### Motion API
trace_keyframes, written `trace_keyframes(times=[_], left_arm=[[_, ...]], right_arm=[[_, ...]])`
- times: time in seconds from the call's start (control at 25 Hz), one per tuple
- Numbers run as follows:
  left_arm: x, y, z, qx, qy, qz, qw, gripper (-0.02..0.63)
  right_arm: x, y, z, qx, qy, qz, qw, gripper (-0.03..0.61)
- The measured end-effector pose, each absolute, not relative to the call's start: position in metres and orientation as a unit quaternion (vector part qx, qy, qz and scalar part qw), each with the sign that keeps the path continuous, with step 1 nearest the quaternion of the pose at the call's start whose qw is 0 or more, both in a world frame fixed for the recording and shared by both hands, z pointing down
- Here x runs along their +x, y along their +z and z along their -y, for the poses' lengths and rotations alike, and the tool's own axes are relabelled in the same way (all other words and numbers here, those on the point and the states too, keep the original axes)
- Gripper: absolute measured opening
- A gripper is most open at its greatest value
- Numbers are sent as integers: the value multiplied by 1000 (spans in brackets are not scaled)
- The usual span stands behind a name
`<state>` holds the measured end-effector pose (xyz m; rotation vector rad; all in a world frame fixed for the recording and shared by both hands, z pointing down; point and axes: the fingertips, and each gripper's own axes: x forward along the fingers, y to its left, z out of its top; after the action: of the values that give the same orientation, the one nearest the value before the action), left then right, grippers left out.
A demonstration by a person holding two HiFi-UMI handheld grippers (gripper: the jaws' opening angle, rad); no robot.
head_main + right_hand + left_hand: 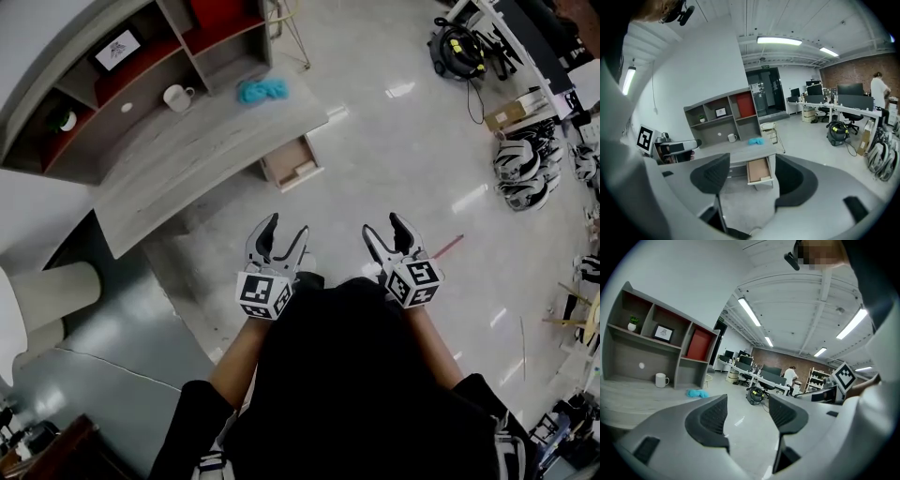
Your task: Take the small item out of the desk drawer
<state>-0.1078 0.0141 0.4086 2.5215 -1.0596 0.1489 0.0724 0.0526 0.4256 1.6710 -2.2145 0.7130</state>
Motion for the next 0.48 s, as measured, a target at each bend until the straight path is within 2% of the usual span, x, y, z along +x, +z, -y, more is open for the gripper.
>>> trace_keyframes(times=[0.48], left_arm=[[-135, 420, 3, 865, 44, 450, 219, 255]], right_arm=[[41, 433, 4, 491, 240, 821, 165, 290]])
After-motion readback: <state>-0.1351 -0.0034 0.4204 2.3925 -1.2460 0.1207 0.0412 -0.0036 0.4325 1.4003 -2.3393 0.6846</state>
